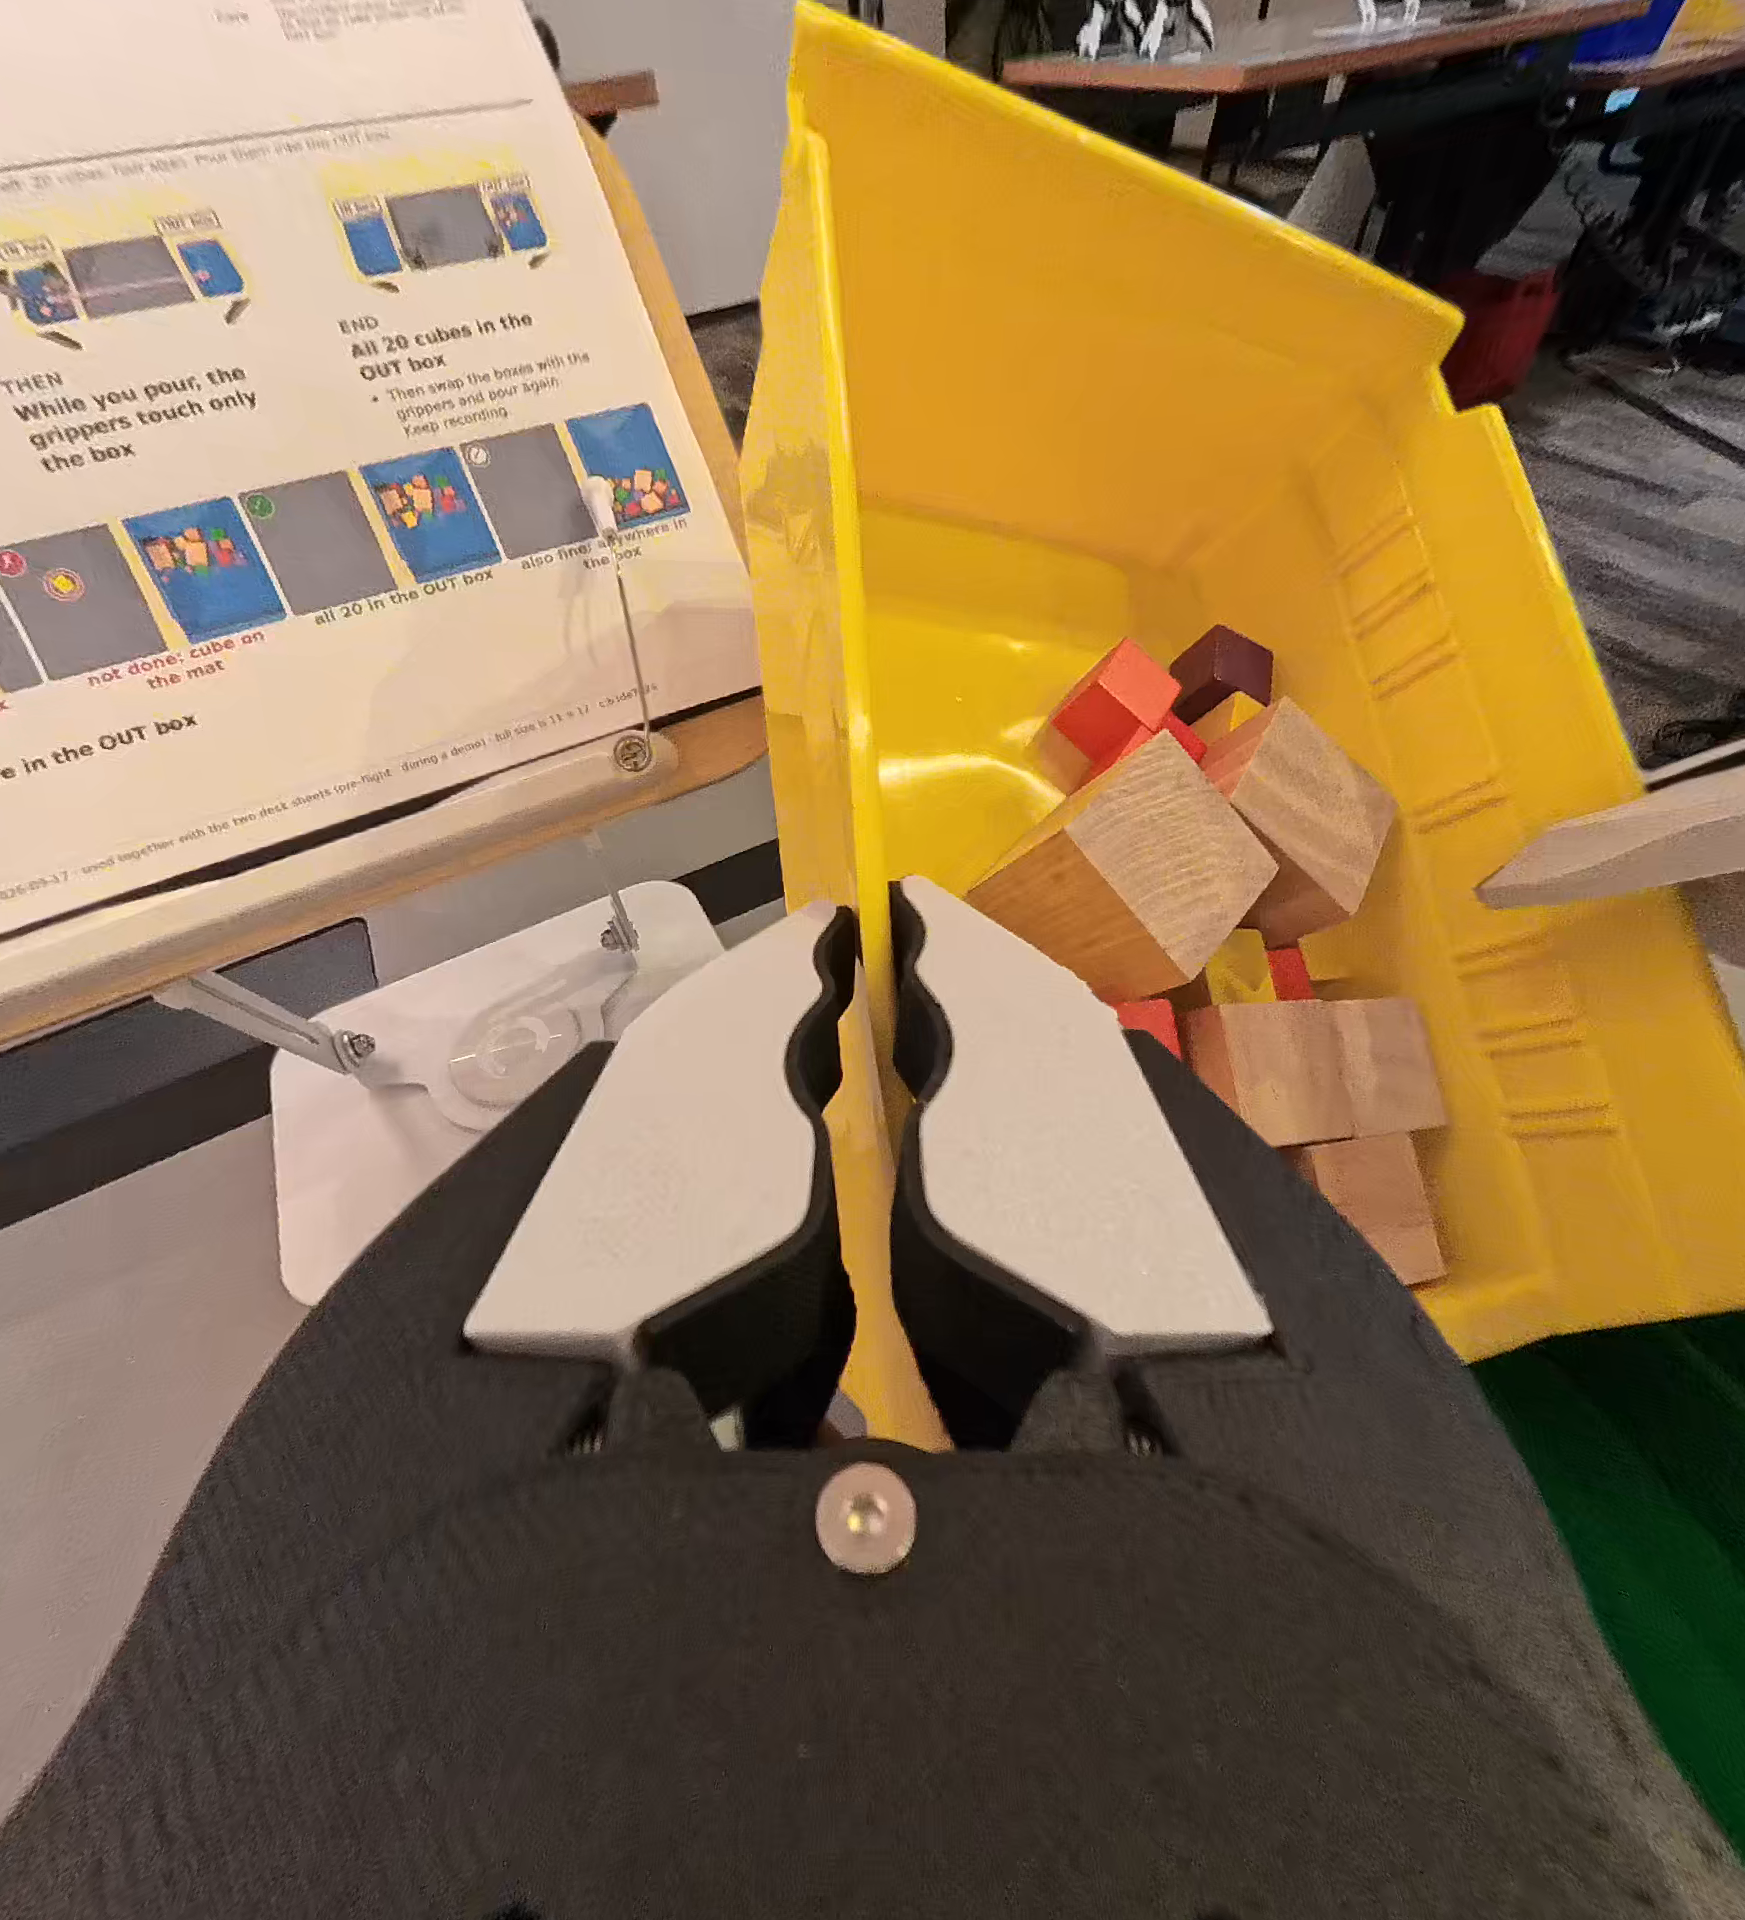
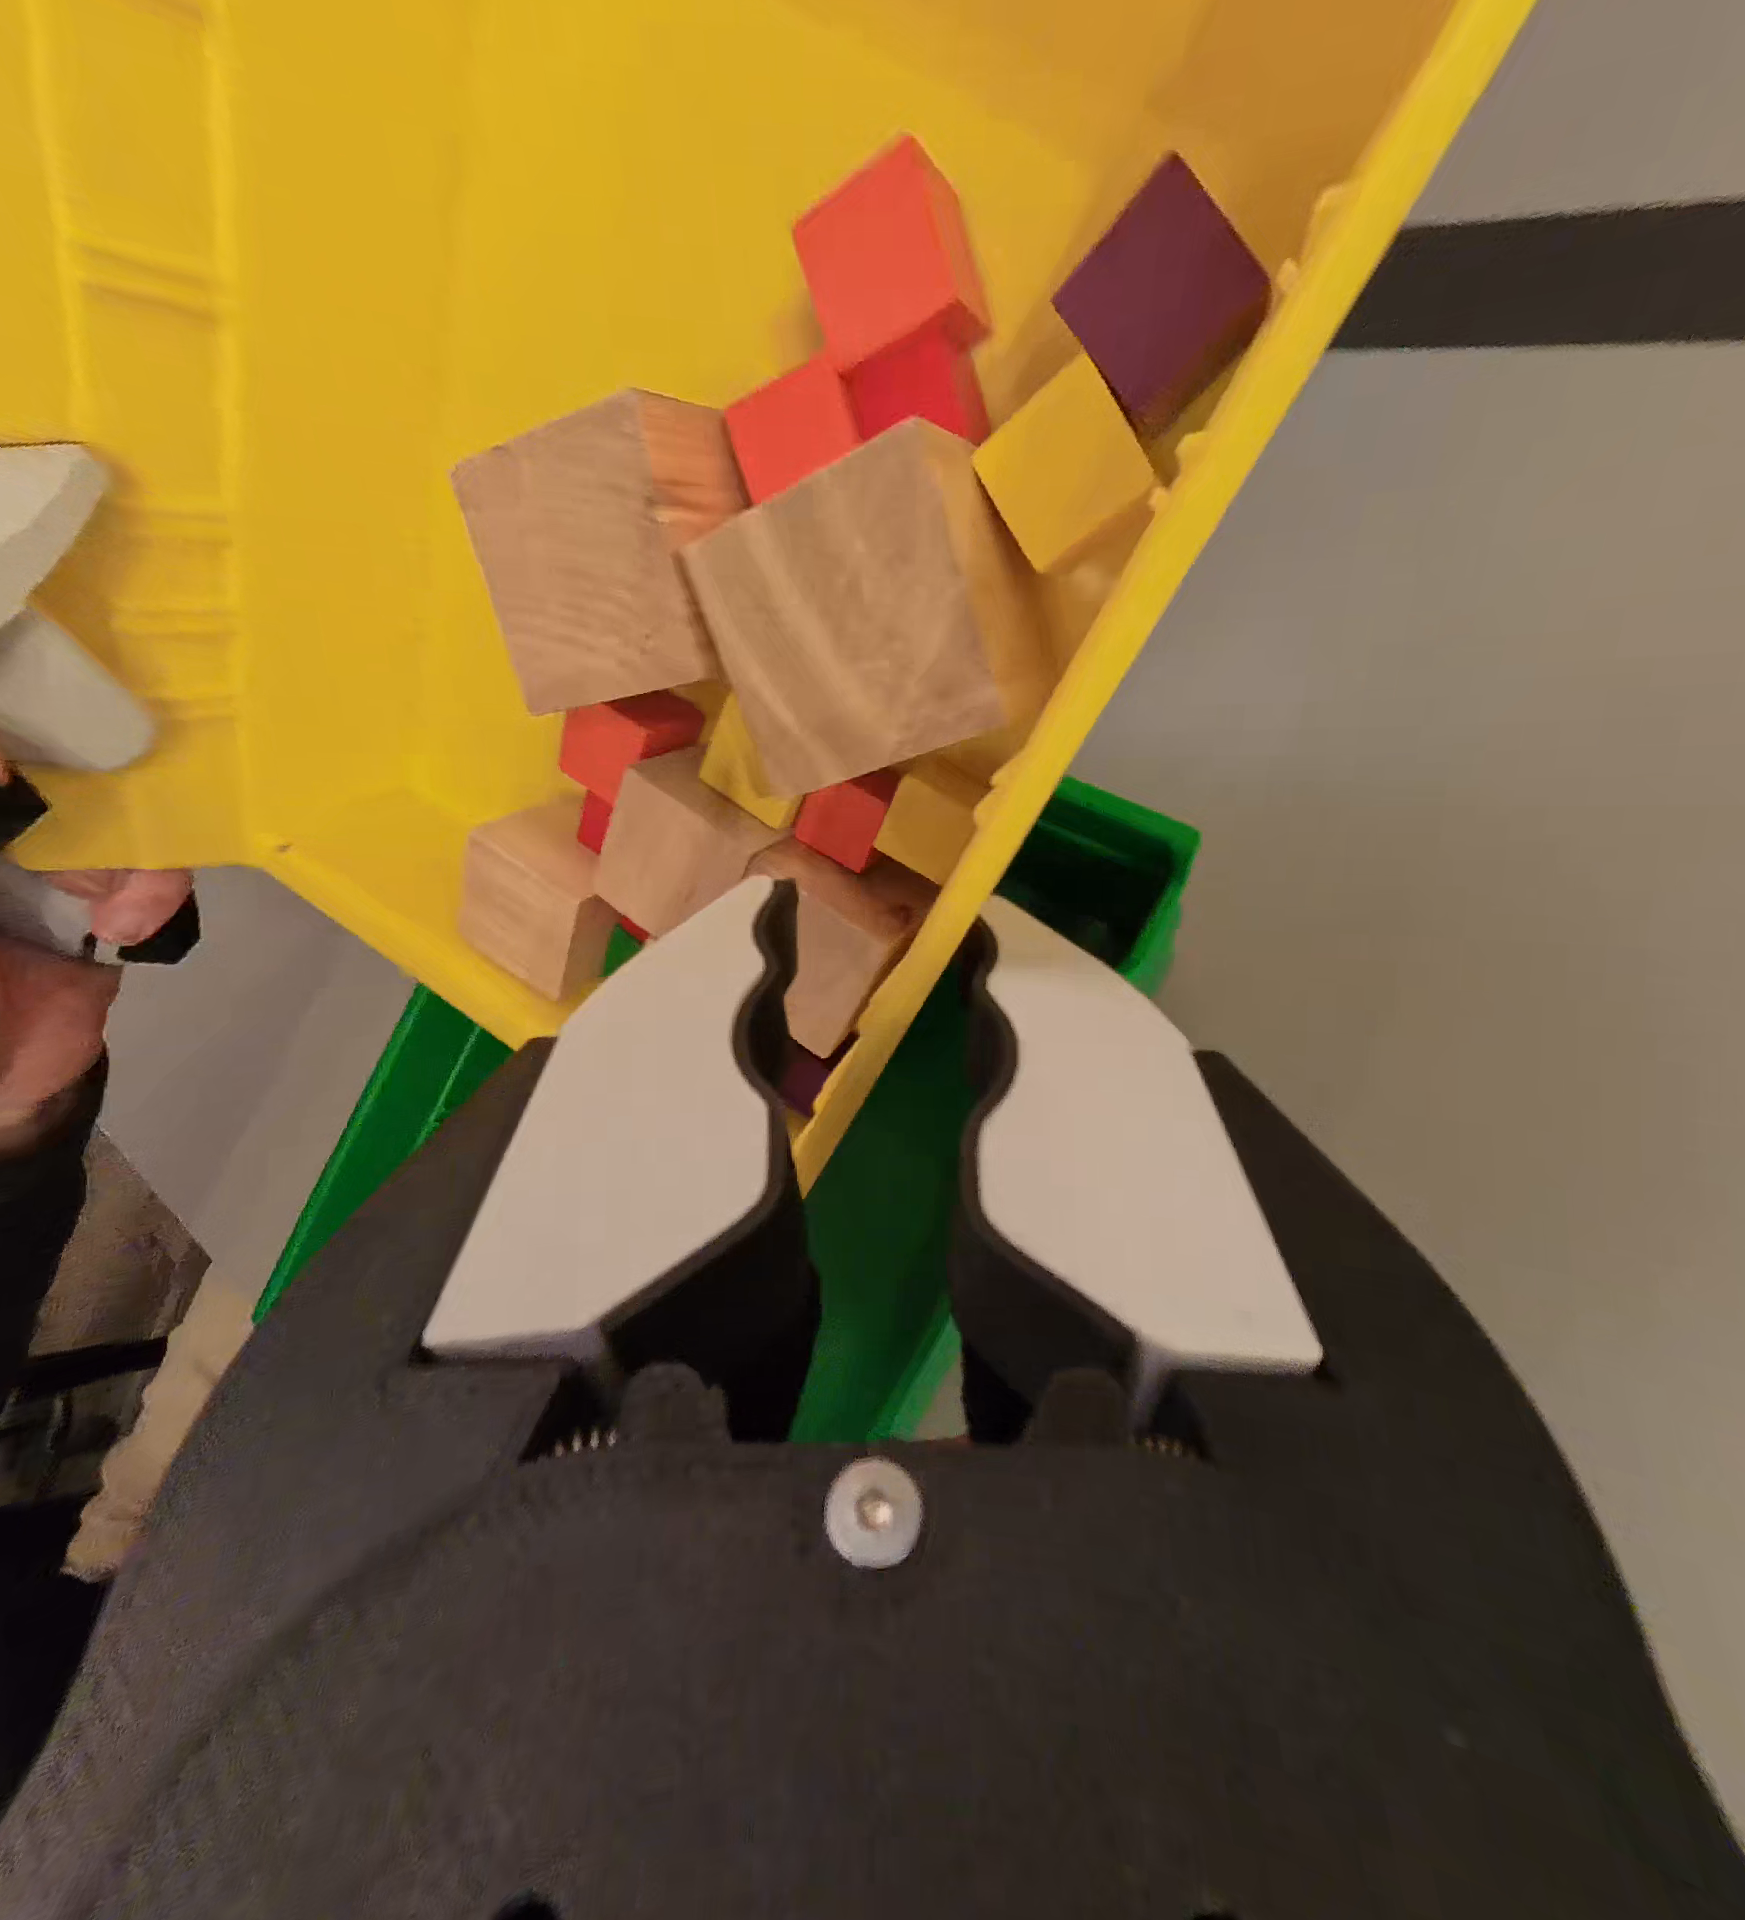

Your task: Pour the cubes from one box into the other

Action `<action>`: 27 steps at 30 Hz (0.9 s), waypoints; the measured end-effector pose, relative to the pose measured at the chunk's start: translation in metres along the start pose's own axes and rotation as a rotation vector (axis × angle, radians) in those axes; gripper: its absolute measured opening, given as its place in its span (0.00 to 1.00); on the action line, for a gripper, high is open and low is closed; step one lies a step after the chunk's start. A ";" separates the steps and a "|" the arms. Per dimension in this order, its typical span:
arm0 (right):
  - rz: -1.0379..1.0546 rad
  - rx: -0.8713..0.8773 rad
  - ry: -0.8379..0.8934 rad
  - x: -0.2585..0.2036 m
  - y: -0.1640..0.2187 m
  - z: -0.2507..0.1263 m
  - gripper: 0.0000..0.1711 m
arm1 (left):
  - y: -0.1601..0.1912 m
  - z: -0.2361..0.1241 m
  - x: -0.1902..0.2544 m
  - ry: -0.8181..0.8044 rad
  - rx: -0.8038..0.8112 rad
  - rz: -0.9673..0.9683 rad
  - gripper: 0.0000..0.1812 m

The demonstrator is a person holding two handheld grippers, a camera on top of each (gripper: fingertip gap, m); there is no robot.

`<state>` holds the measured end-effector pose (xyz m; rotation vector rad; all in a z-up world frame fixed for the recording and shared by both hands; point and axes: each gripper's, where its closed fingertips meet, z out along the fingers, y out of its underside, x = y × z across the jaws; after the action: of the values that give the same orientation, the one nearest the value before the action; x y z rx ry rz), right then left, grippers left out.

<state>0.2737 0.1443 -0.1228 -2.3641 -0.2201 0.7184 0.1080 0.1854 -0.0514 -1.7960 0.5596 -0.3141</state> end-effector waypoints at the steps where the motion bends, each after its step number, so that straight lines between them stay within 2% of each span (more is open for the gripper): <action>1: 0.001 -0.037 0.006 0.003 0.005 0.004 0.12 | 0.000 -0.001 0.003 0.003 0.013 -0.002 0.03; 3: 0.010 -0.119 0.020 0.010 0.013 0.013 0.16 | 0.000 -0.005 0.013 0.014 0.045 0.030 0.03; 6: 0.039 -0.118 -0.003 0.019 0.015 0.019 0.04 | -0.001 -0.009 0.018 0.024 0.067 0.019 0.05; 11: 0.002 -0.041 0.050 0.026 0.017 0.026 0.01 | 0.001 -0.008 0.029 0.114 0.018 0.047 0.09; 14: -0.019 0.025 0.075 0.025 0.012 0.021 0.00 | -0.007 -0.008 0.029 0.136 -0.001 0.063 0.21; 17: -0.048 0.050 0.098 0.020 0.004 0.015 0.00 | -0.003 0.006 0.033 0.161 -0.115 0.098 0.30; 20: -0.053 0.056 0.116 0.022 0.002 0.013 0.00 | -0.003 0.016 0.024 0.120 -0.191 0.151 0.23; 23: -0.061 0.103 0.123 0.020 -0.007 0.007 0.00 | -0.012 0.021 0.016 0.039 -0.177 0.219 0.15; 27: -0.103 0.169 0.114 0.012 -0.026 0.000 0.01 | -0.042 0.016 0.010 -0.055 0.001 0.258 0.09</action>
<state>0.2838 0.1686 -0.1117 -2.2074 -0.2209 0.5304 0.1329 0.2027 -0.0166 -1.7032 0.7430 -0.0875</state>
